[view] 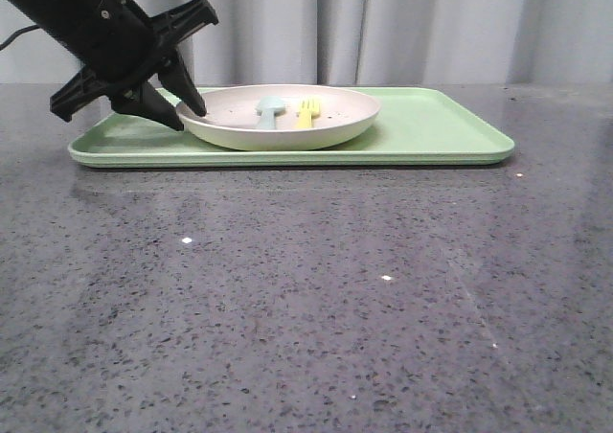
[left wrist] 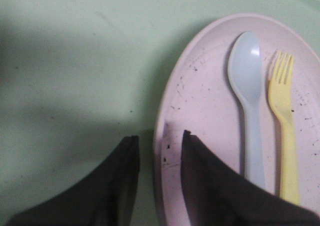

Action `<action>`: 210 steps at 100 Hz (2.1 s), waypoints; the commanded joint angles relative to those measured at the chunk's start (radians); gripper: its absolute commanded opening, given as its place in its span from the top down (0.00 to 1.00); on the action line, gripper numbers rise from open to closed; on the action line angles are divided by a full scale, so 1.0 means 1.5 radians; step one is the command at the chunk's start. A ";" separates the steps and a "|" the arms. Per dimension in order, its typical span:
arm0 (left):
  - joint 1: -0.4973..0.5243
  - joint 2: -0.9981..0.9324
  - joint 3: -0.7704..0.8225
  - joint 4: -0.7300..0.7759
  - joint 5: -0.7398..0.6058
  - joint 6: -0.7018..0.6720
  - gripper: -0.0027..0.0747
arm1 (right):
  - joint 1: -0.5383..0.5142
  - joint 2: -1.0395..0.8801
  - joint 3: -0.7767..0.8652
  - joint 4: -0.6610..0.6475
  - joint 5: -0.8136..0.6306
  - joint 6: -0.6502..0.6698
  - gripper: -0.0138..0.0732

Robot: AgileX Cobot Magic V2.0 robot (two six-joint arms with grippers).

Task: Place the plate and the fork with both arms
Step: 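Lower the plate onto the green tray and open the left gripper, then withdraw the left gripper and move the right gripper over the plate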

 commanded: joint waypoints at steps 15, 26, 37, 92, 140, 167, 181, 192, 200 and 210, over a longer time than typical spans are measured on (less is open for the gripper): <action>-0.006 -0.032 -0.024 -0.020 -0.026 -0.006 0.51 | -0.003 0.006 -0.021 -0.003 -0.038 -0.004 0.29; -0.003 -0.032 -0.024 -0.020 -0.026 -0.006 0.51 | -0.003 0.006 -0.021 -0.003 -0.038 -0.004 0.29; 0.000 -0.042 -0.024 -0.020 -0.024 -0.006 0.51 | -0.003 0.006 -0.021 -0.003 -0.035 -0.004 0.29; 0.076 -0.175 -0.022 0.145 0.092 -0.006 0.51 | -0.003 0.006 -0.021 -0.003 -0.027 -0.004 0.29; 0.174 -0.430 0.133 0.334 0.116 -0.006 0.51 | -0.003 0.006 -0.021 -0.003 -0.027 -0.004 0.29; 0.228 -0.591 0.284 0.362 0.120 -0.006 0.51 | -0.003 0.006 -0.021 -0.003 -0.027 -0.004 0.29; 0.230 -0.670 0.358 0.363 0.121 -0.006 0.51 | -0.003 0.006 -0.021 -0.003 -0.027 -0.004 0.29; 0.230 -0.724 0.404 0.363 0.129 -0.006 0.51 | -0.003 0.006 -0.021 -0.003 -0.027 -0.004 0.29; 0.230 -0.762 0.431 0.363 0.129 -0.006 0.51 | -0.003 0.006 -0.021 -0.003 -0.027 -0.004 0.29; 0.230 -0.792 0.447 0.363 0.135 -0.006 0.51 | -0.003 0.006 -0.021 -0.003 -0.027 -0.004 0.29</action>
